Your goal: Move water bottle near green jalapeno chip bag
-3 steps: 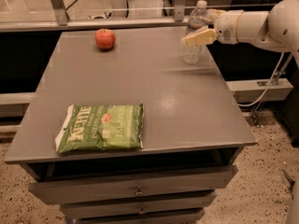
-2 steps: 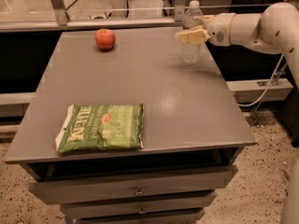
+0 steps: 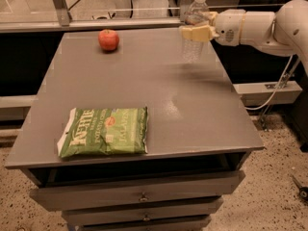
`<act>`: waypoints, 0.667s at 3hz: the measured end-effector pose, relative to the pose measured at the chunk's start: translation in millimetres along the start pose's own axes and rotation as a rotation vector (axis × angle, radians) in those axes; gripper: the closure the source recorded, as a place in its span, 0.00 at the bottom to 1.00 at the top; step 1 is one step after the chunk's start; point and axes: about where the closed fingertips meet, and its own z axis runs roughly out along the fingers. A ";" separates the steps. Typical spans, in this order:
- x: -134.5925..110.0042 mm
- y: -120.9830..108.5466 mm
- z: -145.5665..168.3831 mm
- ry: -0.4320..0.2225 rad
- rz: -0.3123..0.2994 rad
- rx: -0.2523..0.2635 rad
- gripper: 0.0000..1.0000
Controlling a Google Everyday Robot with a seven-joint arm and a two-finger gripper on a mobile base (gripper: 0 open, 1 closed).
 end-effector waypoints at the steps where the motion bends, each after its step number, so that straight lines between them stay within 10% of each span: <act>1: -3.0 3.0 0.5 -0.007 -0.001 -0.007 1.00; 2: 3.0 25.4 9.4 -0.009 0.011 -0.060 1.00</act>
Offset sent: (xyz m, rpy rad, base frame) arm -0.0514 0.0482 -0.0274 0.0232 0.0546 0.1531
